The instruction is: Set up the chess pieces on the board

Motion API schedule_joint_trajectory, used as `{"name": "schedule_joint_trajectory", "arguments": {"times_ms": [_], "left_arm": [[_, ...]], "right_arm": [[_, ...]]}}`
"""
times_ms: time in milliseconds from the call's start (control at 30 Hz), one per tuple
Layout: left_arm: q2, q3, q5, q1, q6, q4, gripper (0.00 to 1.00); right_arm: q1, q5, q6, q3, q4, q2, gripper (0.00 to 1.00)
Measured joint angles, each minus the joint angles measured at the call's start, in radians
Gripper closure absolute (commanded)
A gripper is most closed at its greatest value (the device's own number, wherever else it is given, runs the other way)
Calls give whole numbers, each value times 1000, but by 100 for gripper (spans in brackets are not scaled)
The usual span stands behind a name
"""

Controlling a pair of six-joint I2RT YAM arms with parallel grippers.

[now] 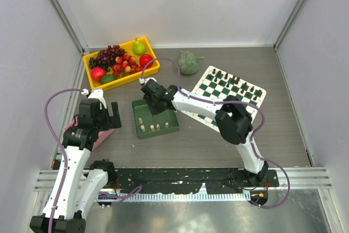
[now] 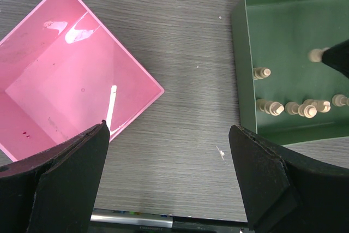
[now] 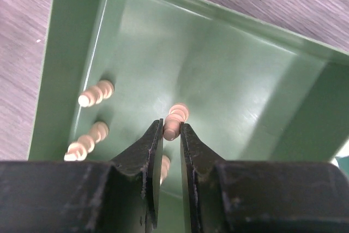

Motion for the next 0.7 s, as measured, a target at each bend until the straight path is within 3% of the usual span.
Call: {"name": "schedule_joint_trajectory", "arguments": {"times_ms": [167,467,700], "left_arm": [[1,0,0,0,0,0,1],[1,0,0,0,0,0,1],[1,0,0,0,0,0,1]], "right_arm": [[0,47,1,-109,26,-145,88],[-22,199,58,-473,159,-528,90],[-116,244,159,-718,215,-673,90]]}}
